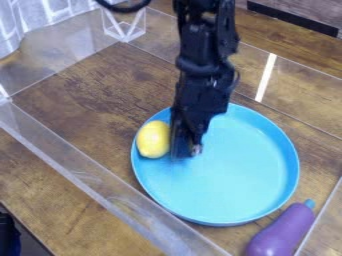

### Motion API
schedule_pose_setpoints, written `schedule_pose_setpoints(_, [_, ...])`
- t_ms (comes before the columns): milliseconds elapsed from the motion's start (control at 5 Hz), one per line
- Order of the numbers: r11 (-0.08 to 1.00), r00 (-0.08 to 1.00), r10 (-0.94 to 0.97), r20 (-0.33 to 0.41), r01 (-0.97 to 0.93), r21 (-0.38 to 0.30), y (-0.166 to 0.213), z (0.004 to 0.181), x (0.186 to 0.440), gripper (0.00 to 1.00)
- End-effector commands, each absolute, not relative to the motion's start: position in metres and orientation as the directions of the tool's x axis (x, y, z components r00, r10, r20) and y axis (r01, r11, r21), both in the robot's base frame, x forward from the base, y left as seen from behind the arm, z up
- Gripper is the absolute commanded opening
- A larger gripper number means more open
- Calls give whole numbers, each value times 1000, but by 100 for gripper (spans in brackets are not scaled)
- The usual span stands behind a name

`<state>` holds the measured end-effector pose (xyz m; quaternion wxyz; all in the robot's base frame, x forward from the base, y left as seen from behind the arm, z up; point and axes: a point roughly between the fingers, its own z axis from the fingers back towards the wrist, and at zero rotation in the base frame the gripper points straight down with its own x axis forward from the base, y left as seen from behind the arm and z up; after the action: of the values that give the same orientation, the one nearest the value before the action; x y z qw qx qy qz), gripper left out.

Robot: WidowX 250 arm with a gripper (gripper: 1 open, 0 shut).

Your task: Move the carrot to the left side

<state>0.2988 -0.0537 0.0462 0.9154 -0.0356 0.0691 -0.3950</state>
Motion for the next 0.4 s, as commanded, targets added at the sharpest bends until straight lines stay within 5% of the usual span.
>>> schedule_pose_setpoints(0, [707,706,-707,-42,706,-27,-36,89,317,0])
schedule_pose_setpoints(200, [723,722,-690,-44,691,6,-21,108,323,0])
